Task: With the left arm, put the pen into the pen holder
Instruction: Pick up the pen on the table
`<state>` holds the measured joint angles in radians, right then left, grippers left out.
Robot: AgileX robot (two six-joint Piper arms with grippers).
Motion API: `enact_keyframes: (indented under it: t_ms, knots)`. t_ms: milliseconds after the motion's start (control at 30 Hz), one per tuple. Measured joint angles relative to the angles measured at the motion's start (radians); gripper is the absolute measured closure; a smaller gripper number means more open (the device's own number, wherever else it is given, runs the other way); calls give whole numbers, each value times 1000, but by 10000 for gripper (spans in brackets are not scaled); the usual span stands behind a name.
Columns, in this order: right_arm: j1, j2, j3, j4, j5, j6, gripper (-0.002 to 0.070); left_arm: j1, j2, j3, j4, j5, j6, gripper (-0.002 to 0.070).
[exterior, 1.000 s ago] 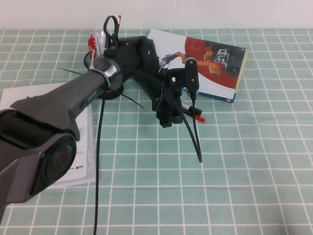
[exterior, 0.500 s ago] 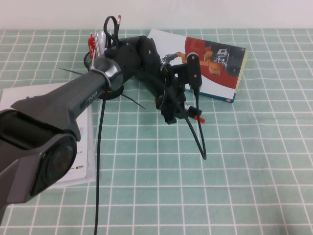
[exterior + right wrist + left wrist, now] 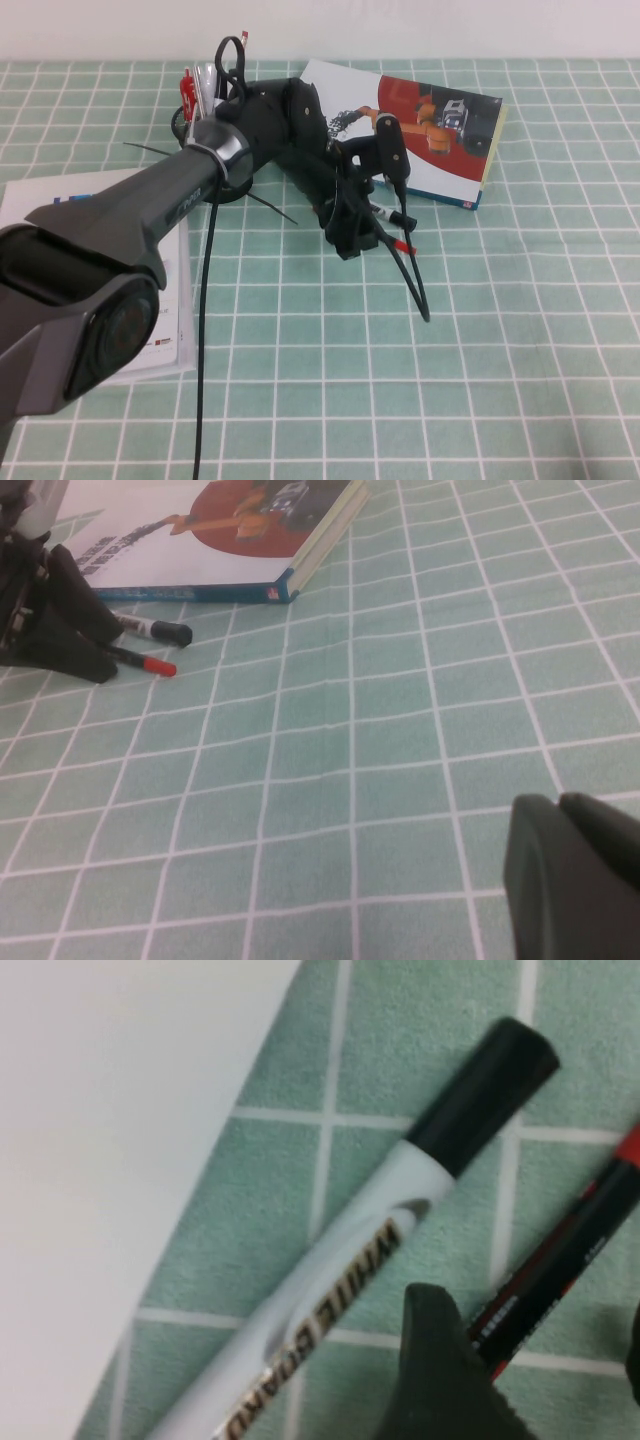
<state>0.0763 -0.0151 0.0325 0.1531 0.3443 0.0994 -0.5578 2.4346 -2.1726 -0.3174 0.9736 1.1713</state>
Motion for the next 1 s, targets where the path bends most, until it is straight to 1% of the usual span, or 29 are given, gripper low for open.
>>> enact_keyframes:
  t_ms: [333,500,567,800,1000]
  knots:
    - [0,0,0,0,0,0,696,-17,-12,3,25,125,-4,329]
    - [0,0,0,0,0,0,696,-26,-25,8,61,191,-4,372]
    - [0,0,0,0,0,0,696,-31,-33,10,76,213,-4,379]
    - [0,0,0,0,0,0,696,-35,-82,15,96,225,11,384]
    - [0,0,0,0,0,0,696,-35,-78,15,103,205,18,384]
